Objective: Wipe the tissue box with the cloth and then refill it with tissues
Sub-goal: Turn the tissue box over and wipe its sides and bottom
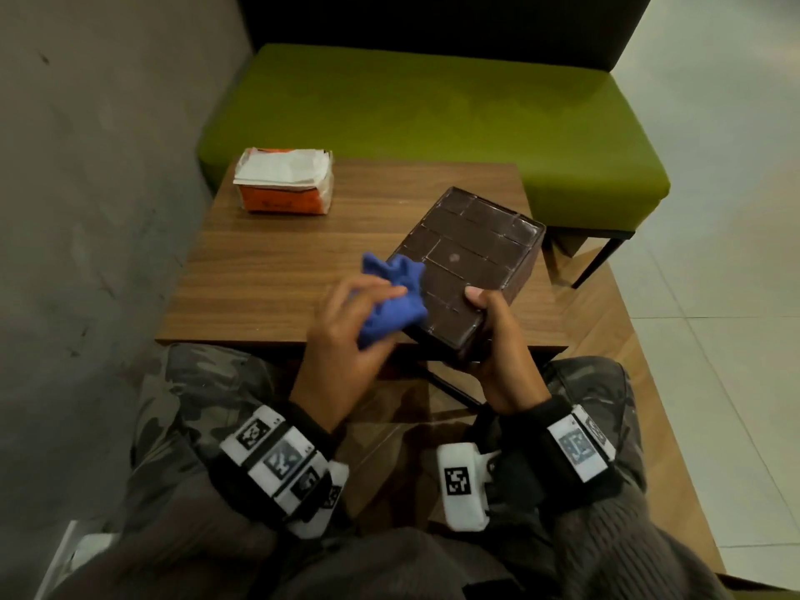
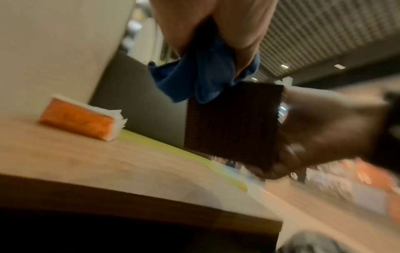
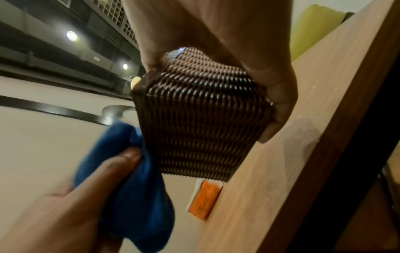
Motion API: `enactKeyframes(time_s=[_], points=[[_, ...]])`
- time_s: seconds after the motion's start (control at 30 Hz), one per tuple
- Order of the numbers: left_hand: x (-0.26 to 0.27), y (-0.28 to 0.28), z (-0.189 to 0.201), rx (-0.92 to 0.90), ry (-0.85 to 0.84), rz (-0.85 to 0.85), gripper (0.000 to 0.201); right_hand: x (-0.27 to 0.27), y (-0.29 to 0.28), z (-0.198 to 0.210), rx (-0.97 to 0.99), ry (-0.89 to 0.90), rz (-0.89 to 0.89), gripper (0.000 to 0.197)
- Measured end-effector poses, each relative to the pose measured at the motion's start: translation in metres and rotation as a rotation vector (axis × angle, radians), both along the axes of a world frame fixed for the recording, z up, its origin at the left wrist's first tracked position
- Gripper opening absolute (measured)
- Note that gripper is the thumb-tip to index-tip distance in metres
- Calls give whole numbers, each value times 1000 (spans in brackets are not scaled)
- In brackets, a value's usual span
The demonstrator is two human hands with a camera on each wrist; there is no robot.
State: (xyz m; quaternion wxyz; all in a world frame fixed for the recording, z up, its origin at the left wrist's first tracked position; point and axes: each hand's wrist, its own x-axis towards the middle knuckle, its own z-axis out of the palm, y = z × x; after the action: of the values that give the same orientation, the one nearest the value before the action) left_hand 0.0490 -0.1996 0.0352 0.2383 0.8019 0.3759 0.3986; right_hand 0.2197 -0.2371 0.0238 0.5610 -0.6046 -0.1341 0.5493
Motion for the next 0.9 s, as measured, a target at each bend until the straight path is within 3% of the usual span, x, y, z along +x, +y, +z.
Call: enactKeyframes(time_s=[0.1, 0.17, 0.23, 0.33, 0.4, 0.53, 0.67, 0.73, 0.83, 0.9], points=[[-4, 27, 1, -234, -199, 195, 24, 2, -10, -1, 93, -152, -5, 90], [-4, 40, 3, -437, -265, 229, 21, -1, -17, 5, 182, -320, 63, 78], [-2, 48, 10, -553, -339, 221, 21, 0, -20, 4, 212, -515, 163, 84], [2, 59, 34, -486, -453, 210, 24, 0, -20, 2, 196, -743, 231, 101], [7, 56, 52, -326, -422, 206, 30, -2, -17, 0, 194, -795, 240, 110], [22, 17, 63, 82, -110, -40, 40, -8, -9, 2, 191, -784, 216, 111], [15, 5, 41, 259, 77, -263, 41, -4, -10, 6, 223, -665, 179, 96], [12, 11, 35, 248, 94, -255, 40, -5, -10, 6, 214, -582, 192, 94], [13, 17, 33, 115, -38, -92, 44, -10, -9, 6, 171, -478, 162, 104], [10, 17, 29, 61, -75, -43, 46, -11, -6, 7, 144, -402, 132, 98]])
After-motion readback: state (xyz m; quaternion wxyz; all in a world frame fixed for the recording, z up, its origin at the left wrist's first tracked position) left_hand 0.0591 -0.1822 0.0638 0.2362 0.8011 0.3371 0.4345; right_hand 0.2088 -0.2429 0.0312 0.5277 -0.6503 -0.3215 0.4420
